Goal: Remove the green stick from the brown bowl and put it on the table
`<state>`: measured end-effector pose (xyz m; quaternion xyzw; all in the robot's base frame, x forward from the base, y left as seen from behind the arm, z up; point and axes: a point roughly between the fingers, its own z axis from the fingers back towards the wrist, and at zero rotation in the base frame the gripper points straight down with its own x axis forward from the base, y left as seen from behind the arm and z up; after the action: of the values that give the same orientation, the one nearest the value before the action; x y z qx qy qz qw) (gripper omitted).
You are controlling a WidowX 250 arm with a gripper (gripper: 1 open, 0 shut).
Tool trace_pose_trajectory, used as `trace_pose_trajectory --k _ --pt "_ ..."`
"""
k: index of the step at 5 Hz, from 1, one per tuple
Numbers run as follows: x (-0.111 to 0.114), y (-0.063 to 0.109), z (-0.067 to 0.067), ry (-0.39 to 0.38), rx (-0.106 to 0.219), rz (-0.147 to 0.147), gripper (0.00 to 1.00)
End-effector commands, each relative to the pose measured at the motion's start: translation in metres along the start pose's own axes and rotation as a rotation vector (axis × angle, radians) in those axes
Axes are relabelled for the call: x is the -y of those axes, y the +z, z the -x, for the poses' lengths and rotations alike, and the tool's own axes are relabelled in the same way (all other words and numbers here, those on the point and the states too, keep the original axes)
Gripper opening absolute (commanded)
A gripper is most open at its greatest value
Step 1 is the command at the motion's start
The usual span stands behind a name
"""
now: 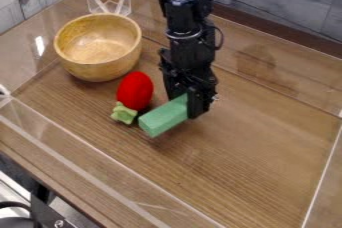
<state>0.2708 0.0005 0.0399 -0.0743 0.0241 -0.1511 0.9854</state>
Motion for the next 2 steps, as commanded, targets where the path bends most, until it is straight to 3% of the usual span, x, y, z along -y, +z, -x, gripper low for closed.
trace_pose_trajectory --k 1,2 --pt "-0.0014 0.0209 -0.0091 0.007 0.069 -0.024 1.00" --pt "-0.0018 0.0221 -0.0072 0.027 0.067 -0.020 1.00"
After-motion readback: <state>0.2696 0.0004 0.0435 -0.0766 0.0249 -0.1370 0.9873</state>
